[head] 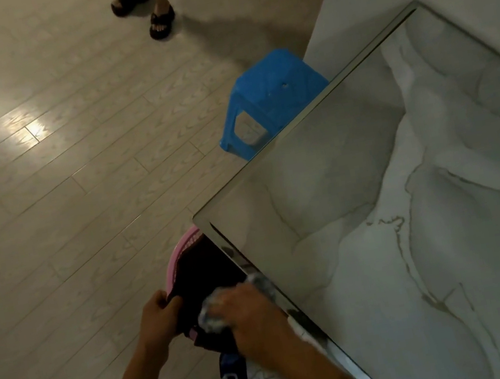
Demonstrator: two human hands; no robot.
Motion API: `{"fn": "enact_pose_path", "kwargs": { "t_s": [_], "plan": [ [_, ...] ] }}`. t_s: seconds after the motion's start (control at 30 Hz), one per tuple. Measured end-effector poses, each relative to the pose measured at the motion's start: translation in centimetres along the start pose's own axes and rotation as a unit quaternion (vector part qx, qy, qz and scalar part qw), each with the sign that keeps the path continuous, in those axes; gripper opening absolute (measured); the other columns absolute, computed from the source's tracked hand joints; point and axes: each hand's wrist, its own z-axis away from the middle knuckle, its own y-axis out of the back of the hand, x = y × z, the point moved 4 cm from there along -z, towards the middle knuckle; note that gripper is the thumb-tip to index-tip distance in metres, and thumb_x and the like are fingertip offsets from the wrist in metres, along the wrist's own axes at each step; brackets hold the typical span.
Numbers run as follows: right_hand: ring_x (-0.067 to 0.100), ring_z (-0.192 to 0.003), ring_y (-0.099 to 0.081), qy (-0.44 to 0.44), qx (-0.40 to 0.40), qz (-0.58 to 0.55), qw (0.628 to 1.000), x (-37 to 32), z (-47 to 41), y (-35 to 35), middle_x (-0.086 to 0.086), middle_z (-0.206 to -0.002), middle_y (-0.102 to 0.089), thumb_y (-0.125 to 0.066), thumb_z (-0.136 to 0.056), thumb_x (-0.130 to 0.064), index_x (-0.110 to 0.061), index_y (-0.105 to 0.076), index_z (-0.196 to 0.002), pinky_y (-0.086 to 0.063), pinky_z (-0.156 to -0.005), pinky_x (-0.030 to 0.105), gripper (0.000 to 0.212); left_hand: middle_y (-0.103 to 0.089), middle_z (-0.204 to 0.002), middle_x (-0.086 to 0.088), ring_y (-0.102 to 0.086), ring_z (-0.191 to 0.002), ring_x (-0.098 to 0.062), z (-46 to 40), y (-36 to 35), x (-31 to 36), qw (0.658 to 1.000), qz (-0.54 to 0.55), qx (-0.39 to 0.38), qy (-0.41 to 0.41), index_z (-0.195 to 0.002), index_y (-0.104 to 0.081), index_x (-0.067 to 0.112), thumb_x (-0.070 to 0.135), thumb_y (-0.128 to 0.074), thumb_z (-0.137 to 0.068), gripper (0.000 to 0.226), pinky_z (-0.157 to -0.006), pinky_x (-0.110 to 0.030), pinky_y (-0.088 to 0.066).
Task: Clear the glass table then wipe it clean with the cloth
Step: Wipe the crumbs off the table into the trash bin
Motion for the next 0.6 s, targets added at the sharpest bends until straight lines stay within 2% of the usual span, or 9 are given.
{"fn": "enact_pose_path", "kwargs": {
  "t_s": [0.03,0.13,0.2,0.27,0.33,0.4,0.5,0.6],
  "plan": [
    [0.022,-0.130,-0.046,-0.018,0.008,-0.021,1.000,-0.1,1.1,-1.3,0.000,-0.134,-0.057,-0.053,-0.086,-0.008,-0.021,-0.058,-0.128,-0.037,-0.111,0.042,0.044,-0.056,-0.072,-0.019,-0.055,-0.062,-0.026,-0.1,0.3,-0.6,1.000,-0.004,0.007,-0.001,-0.082,-0.054,0.004,0.008,-0.060,-0.090,0.011,-0.056,-0.037,-0.048],
    [0.010,-0.138,-0.035,-0.109,0.118,-0.059,0.985,0.7,2.9,-2.8,-0.008,-0.144,-0.048,-0.057,-0.088,-0.010,-0.025,-0.054,-0.134,-0.030,-0.116,0.028,0.049,-0.052,-0.070,-0.017,-0.052,-0.064,-0.023,0.0,0.6,-1.9,1.000,-0.004,0.004,0.008,-0.077,-0.050,0.007,0.007,-0.060,-0.089,0.017,-0.058,-0.038,-0.046],
    [0.006,-0.139,-0.031,-0.155,0.159,-0.075,0.972,0.8,2.7,-2.9,-0.013,-0.146,-0.045,-0.053,-0.089,-0.003,-0.025,-0.057,-0.133,-0.031,-0.115,0.031,0.049,-0.050,-0.069,-0.017,-0.050,-0.064,-0.022,0.1,0.6,-2.7,1.000,-0.016,-0.001,0.011,-0.078,-0.050,0.006,0.006,-0.060,-0.089,0.016,-0.057,-0.037,-0.044],
    [0.009,-0.138,-0.035,-0.155,0.155,-0.084,0.972,0.3,2.7,-3.1,-0.008,-0.144,-0.049,-0.045,-0.093,-0.005,-0.024,-0.058,-0.132,-0.034,-0.113,0.033,0.045,-0.050,-0.069,-0.017,-0.049,-0.064,-0.021,0.4,0.3,-3.2,1.000,-0.016,-0.006,0.010,-0.079,-0.050,0.005,0.005,-0.060,-0.089,0.015,-0.056,-0.035,-0.042],
    [0.015,-0.139,-0.036,-0.141,0.110,-0.057,0.982,-0.2,2.8,-3.3,-0.003,-0.147,-0.046,-0.037,-0.092,-0.009,-0.023,-0.056,-0.135,-0.026,-0.118,0.032,0.049,-0.048,-0.067,-0.016,-0.048,-0.062,-0.021,0.8,0.1,-3.5,1.000,-0.021,-0.012,0.008,-0.076,-0.047,0.006,0.003,-0.059,-0.090,0.018,-0.055,-0.034,-0.041],
    [0.019,-0.138,-0.037,-0.159,0.066,-0.074,0.982,0.4,2.6,-3.5,0.000,-0.144,-0.049,-0.039,-0.086,-0.003,-0.017,-0.063,-0.128,-0.021,-0.119,0.030,0.050,-0.046,-0.065,-0.013,-0.048,-0.062,-0.020,0.7,-0.1,-3.7,1.000,-0.020,-0.017,0.007,-0.073,-0.044,0.009,0.003,-0.058,-0.089,0.022,-0.053,-0.033,-0.040],
    [0.014,-0.129,-0.045,-0.181,0.135,-0.072,0.972,1.1,3.2,-2.6,-0.001,-0.135,-0.057,-0.051,-0.087,0.007,-0.019,-0.065,-0.123,-0.037,-0.111,0.025,0.047,-0.045,-0.064,-0.012,-0.047,-0.062,-0.021,0.6,-0.2,-3.7,0.999,-0.023,-0.033,0.005,-0.071,-0.042,0.011,0.003,-0.058,-0.089,0.026,-0.054,-0.034,-0.039],
    [0.019,-0.124,-0.051,-0.194,0.089,-0.101,0.972,1.6,3.6,-2.6,0.005,-0.131,-0.059,-0.048,-0.086,0.007,-0.012,-0.068,-0.118,-0.037,-0.109,0.022,0.043,-0.049,-0.064,-0.014,-0.049,-0.061,-0.022,0.6,-0.5,-3.6,0.998,-0.047,-0.045,-0.007,-0.071,-0.047,0.009,0.004,-0.059,-0.089,0.022,-0.054,-0.033,-0.040]
  ]
}}
